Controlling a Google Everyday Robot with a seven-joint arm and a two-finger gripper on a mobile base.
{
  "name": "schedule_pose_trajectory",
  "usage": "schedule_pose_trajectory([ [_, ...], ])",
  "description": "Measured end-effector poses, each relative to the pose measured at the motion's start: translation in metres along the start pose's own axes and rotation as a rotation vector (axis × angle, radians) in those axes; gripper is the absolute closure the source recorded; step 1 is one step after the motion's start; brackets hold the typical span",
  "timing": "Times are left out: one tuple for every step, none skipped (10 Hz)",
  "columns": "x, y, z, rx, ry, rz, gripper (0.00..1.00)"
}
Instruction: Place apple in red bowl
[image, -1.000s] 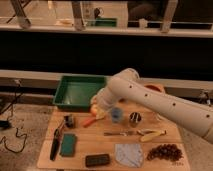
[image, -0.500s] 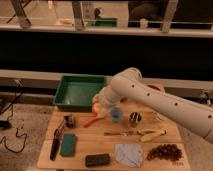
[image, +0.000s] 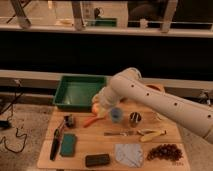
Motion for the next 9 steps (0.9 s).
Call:
schedule_pose_trajectory([
  [0.0,-0.001,-0.001,0.008,0.003,0.003,0.94],
  [0.003,-0.004,-0.005,0.022,0.007,0.013,0.94],
  [0.016,-0.011,-0.014,0.051,0.014,0.038,0.94],
  [0.031,-0.015,-0.024,0.076,0.023,0.062,0.94],
  [0.045,-0.019,-0.034,0.099,0.031,0.081,0.94],
  [0.059,-0.023,-0.043,0.123,0.038,0.103,0.94],
  [0.08,-0.027,-0.058,0.157,0.049,0.135,0.94],
  [0.094,-0.029,-0.067,0.18,0.057,0.16,0.94],
  [0.114,-0.032,-0.08,0.21,0.069,0.195,0.94],
])
